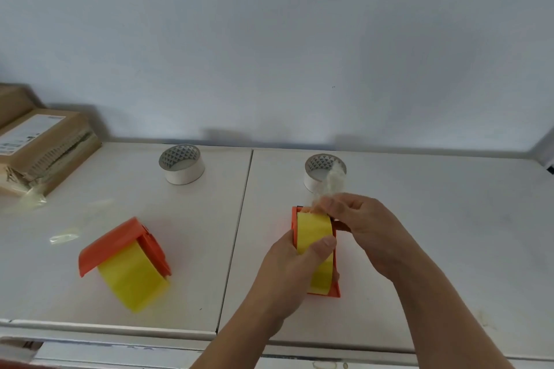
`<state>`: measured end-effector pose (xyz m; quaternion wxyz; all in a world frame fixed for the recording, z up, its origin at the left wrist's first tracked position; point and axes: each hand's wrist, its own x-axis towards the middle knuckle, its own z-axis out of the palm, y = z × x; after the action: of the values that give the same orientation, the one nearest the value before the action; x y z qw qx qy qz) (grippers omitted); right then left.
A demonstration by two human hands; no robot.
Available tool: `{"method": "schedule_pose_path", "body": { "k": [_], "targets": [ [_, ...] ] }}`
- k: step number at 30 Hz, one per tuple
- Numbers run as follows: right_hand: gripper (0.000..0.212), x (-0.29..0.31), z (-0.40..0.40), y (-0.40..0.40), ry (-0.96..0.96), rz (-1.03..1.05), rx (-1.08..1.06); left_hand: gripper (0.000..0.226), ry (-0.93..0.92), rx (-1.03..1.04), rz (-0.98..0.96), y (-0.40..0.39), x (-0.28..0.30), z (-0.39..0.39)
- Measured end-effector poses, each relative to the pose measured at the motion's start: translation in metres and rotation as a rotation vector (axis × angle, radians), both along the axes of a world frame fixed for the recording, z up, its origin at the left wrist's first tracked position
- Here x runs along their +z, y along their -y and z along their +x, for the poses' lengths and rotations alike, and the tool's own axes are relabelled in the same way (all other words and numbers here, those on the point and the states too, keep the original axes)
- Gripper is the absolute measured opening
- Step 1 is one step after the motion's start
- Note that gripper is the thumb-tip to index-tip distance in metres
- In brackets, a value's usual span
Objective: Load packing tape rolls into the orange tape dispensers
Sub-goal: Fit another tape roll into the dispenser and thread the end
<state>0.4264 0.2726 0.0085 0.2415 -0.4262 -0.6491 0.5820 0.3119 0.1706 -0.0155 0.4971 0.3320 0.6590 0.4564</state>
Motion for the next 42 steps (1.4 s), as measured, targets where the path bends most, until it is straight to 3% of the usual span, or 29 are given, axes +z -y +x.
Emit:
{"method": "schedule_pose_path", "body": {
  "k": [2,4,8,11,14,18,22,26,32,34,42],
  "targets": [
    [0.027,-0.002,-0.003,-0.002,0.02,0.039,-0.046,0.031,0.004,-0.017,-0.007,-0.003,0.0,-0.002],
    [0.021,-0.002,-0.007,-0.003,0.016,0.067,-0.089,0.029,0.019,-0.033,-0.021,-0.003,0.0,-0.004],
    [0.018,0.005,-0.012,-0.003,0.04,0.06,-0.01,0.03,0.068,-0.023,-0.006,-0.004,0.001,-0.003],
    [0.029,0.004,-0.016,-0.008,0.092,0.137,-0.098,0.016,0.006,0.033,-0.009,-0.004,0.001,0.001],
    [0.033,-0.011,-0.017,-0.012,0.264,0.249,-0.215,0.024,-0.021,0.058,0.002,-0.004,0.005,0.004],
    [0.037,-0.031,-0.007,-0.011,0.461,0.415,-0.217,0.024,-0.034,0.089,0.014,-0.001,0.005,0.005],
    [0.034,-0.042,-0.002,-0.019,0.458,0.344,-0.187,0.06,-0.048,0.089,0.02,0.003,0.005,0.009],
    [0.029,-0.04,-0.002,-0.026,0.498,0.387,-0.149,0.07,-0.044,0.092,0.027,0.002,0.008,0.008],
    [0.026,-0.043,-0.007,-0.039,0.544,0.434,-0.187,0.051,-0.06,0.077,0.019,0.003,0.009,0.009],
    [0.025,-0.046,-0.012,-0.04,0.542,0.433,-0.193,0.054,-0.056,0.068,0.015,0.003,0.008,0.007],
    [0.032,-0.054,-0.023,-0.052,0.475,0.434,-0.381,0.036,0.001,-0.038,0.014,0.006,0.008,-0.005]
  ]
}}
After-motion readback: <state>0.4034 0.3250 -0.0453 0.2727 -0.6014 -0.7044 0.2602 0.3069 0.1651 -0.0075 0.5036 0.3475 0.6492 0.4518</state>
